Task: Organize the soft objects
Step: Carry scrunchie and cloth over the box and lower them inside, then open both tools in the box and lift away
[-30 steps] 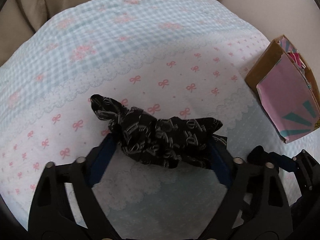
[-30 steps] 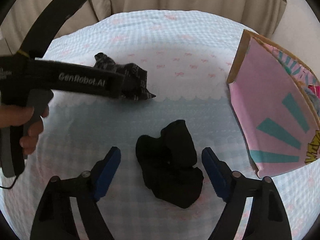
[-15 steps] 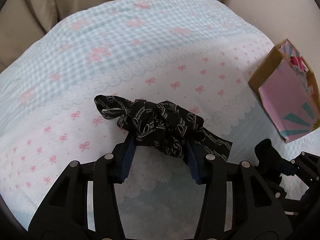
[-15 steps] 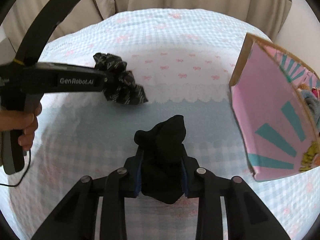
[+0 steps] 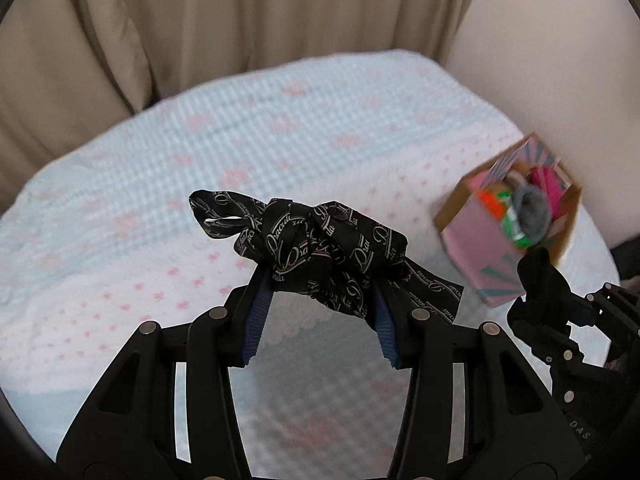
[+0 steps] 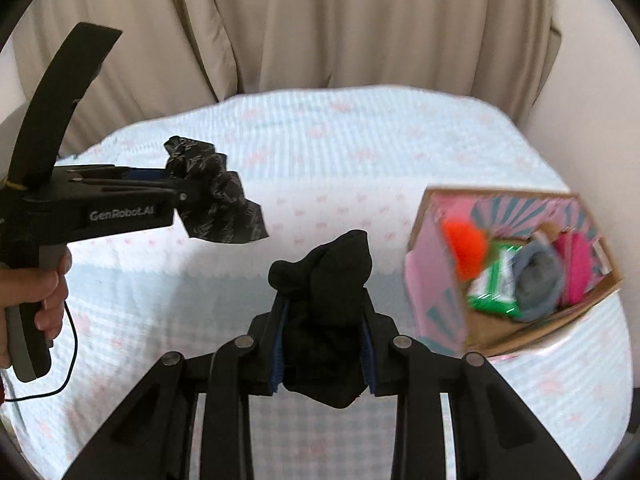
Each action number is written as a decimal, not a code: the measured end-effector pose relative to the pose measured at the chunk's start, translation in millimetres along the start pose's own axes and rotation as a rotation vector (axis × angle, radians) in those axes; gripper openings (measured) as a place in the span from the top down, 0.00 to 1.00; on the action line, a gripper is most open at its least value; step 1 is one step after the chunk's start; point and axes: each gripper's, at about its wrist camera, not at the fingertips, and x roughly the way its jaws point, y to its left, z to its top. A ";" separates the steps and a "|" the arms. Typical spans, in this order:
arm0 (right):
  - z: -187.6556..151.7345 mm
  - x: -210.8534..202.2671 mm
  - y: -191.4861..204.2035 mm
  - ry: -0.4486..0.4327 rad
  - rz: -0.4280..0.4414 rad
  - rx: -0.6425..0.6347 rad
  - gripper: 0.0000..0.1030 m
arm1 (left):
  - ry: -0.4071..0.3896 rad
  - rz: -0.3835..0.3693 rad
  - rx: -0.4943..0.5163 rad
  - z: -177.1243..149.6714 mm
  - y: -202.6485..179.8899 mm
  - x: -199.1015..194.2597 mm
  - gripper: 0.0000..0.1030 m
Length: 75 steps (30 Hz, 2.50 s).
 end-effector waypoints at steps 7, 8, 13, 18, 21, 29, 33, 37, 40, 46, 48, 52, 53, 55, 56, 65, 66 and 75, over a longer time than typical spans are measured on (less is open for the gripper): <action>40.3 -78.8 -17.1 -0.068 0.027 0.028 0.73 | -0.060 0.021 -0.006 35.2 -28.5 -80.2 0.58; 45.5 -88.0 -23.5 -0.077 0.034 0.035 0.73 | -0.065 0.023 -0.006 40.7 -35.6 -90.0 0.58; 71.4 -127.7 -52.0 -0.113 0.043 0.054 0.73 | -0.077 0.020 -0.019 60.7 -72.0 -121.9 0.58; 94.0 -156.2 -103.7 -0.122 0.054 0.091 0.73 | -0.086 0.024 -0.058 72.6 -114.5 -139.3 0.58; 100.5 -163.1 -139.4 -0.108 0.058 0.097 0.73 | -0.087 0.035 -0.088 77.8 -141.8 -141.8 0.58; 117.8 -146.4 -240.2 -0.037 0.096 0.067 0.73 | -0.038 0.060 -0.176 86.8 -214.3 -101.5 0.58; 122.9 -118.4 -278.6 0.031 0.126 0.045 0.73 | 0.003 0.064 -0.199 90.7 -241.9 -71.1 0.58; 124.1 -88.2 -304.3 0.091 0.162 0.032 0.73 | 0.068 0.071 -0.219 89.8 -263.0 -34.4 0.58; 122.4 -58.8 -321.0 0.140 0.190 0.034 0.73 | 0.119 0.073 -0.219 86.8 -275.3 -6.7 0.58; 117.3 3.0 -340.1 0.231 0.247 0.063 0.73 | 0.233 0.078 -0.231 76.7 -289.9 53.2 0.58; 114.7 21.1 -342.8 0.258 0.261 0.064 0.73 | 0.283 0.072 -0.255 74.3 -292.5 73.4 0.58; 106.1 57.0 -347.5 0.327 0.282 0.066 0.73 | 0.354 0.061 -0.290 69.1 -298.5 104.8 0.58; 104.6 62.9 -347.6 0.343 0.286 0.070 0.73 | 0.364 0.066 -0.286 67.8 -299.6 109.7 0.58; 100.3 77.5 -349.4 0.375 0.295 0.084 0.73 | 0.380 0.081 -0.277 65.1 -299.2 117.8 0.58; 98.4 84.1 -350.1 0.389 0.296 0.090 0.73 | 0.388 0.085 -0.273 64.5 -299.0 121.9 0.58; 100.7 122.2 -346.1 0.484 0.300 0.112 0.51 | 0.407 0.132 -0.265 64.2 -298.1 132.6 0.02; 101.7 123.4 -345.6 0.487 0.295 0.115 0.39 | 0.409 0.137 -0.271 65.2 -297.3 132.0 0.00; 98.2 111.7 -349.8 0.461 0.266 0.151 0.15 | 0.373 0.089 -0.310 69.3 -292.4 115.0 0.00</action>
